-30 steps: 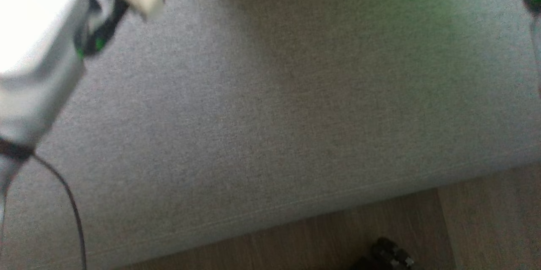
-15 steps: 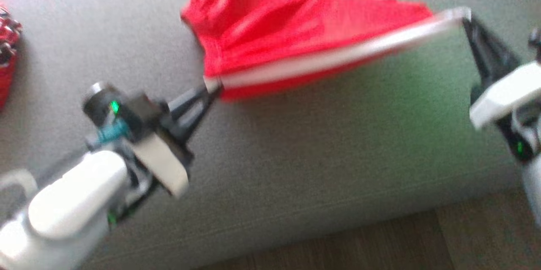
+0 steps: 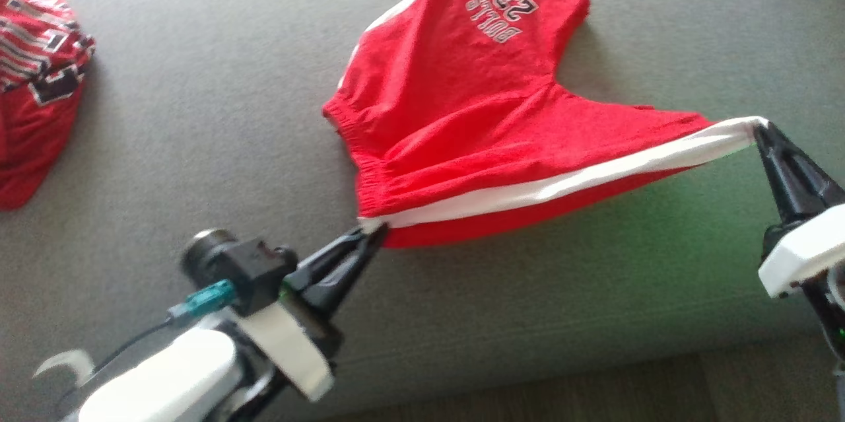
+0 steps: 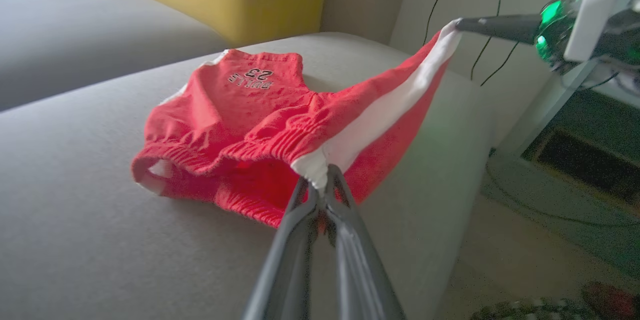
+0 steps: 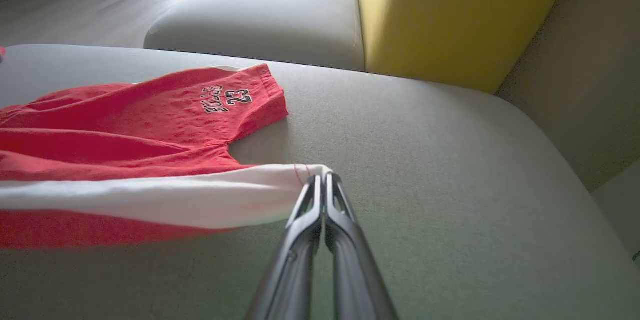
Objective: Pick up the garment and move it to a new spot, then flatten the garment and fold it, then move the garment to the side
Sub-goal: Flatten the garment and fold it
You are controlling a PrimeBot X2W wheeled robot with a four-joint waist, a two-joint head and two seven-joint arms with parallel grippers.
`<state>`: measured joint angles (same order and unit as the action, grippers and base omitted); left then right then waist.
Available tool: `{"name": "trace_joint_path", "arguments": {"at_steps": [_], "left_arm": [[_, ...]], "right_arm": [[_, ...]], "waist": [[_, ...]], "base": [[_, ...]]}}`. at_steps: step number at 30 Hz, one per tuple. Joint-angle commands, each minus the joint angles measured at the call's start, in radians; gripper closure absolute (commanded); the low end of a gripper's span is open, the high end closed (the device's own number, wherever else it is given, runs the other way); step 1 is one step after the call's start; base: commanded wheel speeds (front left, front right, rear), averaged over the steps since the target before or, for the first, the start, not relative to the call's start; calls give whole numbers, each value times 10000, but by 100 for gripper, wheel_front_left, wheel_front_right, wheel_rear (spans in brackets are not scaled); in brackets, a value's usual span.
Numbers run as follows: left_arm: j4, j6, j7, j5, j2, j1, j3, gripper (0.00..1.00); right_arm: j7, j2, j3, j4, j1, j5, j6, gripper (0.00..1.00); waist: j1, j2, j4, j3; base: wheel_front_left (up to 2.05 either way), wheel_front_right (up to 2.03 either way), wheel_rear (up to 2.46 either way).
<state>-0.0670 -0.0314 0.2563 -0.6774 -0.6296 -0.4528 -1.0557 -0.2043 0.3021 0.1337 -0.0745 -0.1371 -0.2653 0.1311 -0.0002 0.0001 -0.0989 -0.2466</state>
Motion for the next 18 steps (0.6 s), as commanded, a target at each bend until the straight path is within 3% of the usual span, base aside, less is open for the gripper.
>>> {"name": "trace_joint_path", "arguments": {"at_steps": [1,8,10,14,18], "left_arm": [[-128,285,46,-411,213,-450,512,100],[1084,1139,52,-1613,1976,-1065,1366,100],[1253,1227,52,-1798,2209,-1127,1534,100],[1936,1486,53,-3119,3134,-1214,2276,100],[2437,1589,54,-4264,3634,-1503,2729,100]], "right_arm": [[-459,-42,-9,-395,-395,256,-4,100],[-1011,-95,-93,319,-2382,727,-4,100],[-1030,-38,-142,556,-2719,757,-4,100],[-880,340,-357,1574,-3963,835,-4,100],[-584,688,-584,2665,-5161,982,-4,100]], "waist": [[2,-1,324,-190],[2,-1,872,-840],[2,-1,962,-944],[2,-1,1307,-1304],[2,-1,1590,-1593]], "base": [[0,0,0],[0,0,0],[0,0,0],[0,0,0],[0,0,0]]}}
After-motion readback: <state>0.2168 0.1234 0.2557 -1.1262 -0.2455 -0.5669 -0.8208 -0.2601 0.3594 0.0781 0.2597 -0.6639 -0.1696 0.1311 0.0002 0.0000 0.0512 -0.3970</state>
